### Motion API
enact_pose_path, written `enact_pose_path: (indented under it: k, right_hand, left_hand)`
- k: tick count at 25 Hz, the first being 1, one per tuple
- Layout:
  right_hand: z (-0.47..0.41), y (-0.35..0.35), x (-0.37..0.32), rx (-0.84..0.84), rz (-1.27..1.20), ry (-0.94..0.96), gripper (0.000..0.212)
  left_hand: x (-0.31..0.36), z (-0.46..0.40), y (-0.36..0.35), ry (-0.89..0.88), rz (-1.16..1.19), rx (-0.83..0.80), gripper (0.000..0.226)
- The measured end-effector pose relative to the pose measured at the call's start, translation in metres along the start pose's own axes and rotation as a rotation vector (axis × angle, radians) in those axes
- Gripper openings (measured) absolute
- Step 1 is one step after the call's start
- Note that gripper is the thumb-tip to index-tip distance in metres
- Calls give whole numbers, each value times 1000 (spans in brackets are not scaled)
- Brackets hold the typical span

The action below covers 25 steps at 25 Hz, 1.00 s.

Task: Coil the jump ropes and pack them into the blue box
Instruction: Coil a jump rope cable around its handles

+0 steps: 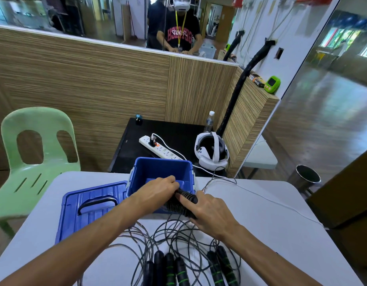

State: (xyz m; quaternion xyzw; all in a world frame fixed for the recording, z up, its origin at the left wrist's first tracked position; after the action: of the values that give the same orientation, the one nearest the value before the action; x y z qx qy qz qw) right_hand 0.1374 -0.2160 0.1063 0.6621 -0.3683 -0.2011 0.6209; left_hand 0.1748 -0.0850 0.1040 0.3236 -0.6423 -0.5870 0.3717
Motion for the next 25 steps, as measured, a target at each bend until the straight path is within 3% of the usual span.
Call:
enact_pose_path:
  k: [3,7,11,14,18,21,25]
  right_hand:
    - [-2,0,-3,6,-50,9,78]
    - [-6,1,-2,-1,-24,-45,81]
    - [-4,-3,0,-105,-56,-150,72]
    - [2,-3,25,-233,-56,-283,61]
    - [7,-9,17,-318,-72,-326,74]
    - [-3,-9,17,-255,-63,-374,80]
    - [-16,-6,21,-164,-87,-379,69]
  left_hand:
    - [-1,-8,-1,-15,-1,1,19]
    - [-20,-15,5,31,340,54,10]
    - [-20,-7,5,87,499,143,11]
    - [1,1,5,22,499,189,13]
    - [3,-2,-8,28,583,181,12]
    - [-1,-8,-7,107,666,144,15]
    - [-3,-14,-1,148,755,178,20]
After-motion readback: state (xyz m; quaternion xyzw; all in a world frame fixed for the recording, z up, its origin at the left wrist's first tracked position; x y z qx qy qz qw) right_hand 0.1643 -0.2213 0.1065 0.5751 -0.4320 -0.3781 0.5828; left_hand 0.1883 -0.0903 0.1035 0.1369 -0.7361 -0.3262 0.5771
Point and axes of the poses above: each hand's wrist, its own z-axis away from the middle knuckle, its own y-axis out of the back of the hand, x = y × z, the point moved 6 cm from there along -z, towards the middle knuckle
